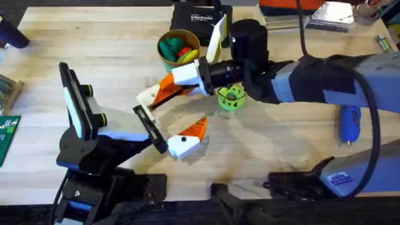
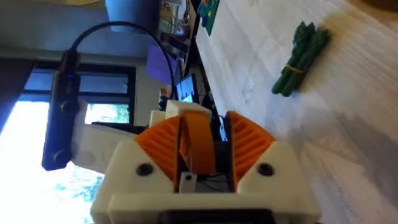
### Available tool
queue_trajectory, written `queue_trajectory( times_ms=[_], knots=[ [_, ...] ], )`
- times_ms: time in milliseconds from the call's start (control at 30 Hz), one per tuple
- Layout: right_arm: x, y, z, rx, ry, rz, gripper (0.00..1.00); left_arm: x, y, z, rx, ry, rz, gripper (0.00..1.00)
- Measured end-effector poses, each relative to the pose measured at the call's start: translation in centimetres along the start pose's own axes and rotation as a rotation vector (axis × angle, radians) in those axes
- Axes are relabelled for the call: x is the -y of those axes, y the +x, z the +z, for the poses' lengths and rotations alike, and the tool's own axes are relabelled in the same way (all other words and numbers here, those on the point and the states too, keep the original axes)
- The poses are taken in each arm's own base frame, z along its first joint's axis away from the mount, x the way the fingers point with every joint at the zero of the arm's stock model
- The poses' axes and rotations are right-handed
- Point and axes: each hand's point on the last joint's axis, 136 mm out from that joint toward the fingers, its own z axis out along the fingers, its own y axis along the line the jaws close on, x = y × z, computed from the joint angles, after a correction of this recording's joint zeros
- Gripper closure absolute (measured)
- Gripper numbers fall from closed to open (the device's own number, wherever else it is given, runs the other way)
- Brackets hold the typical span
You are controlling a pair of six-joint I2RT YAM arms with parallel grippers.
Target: Pick up the gripper from the table and insert it into the empty holder that is missing its gripper. Then pick up a screw, insert it into the mounting hole, and use the screwdriver to tighten it. Finally, clean up the table by picking up the vegetable and placing it into the bucket.
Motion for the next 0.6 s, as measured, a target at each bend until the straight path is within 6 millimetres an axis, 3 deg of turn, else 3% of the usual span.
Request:
queue_trajectory(
  times_ms=[367, 467, 600],
  knots=[
    [0.6, -0.8, -1.4, 0.002, -0.012, 0.02, 0.32, 2.3, 0.4, 0.0, -0.018, 0.124, 0.013, 0.016],
    [0.6, -0.9, -1.5, 0.004, -0.014, 0.017, 0.038, 2.5, 0.4, 0.0, -0.02, 0.14, 0.014, 0.015],
    [0.7, -1.1, -1.8, 0.01, -0.013, 0.016, 0.009, 2.8, 0.5, -0.1, -0.022, 0.154, 0.013, 0.015]
  ],
)
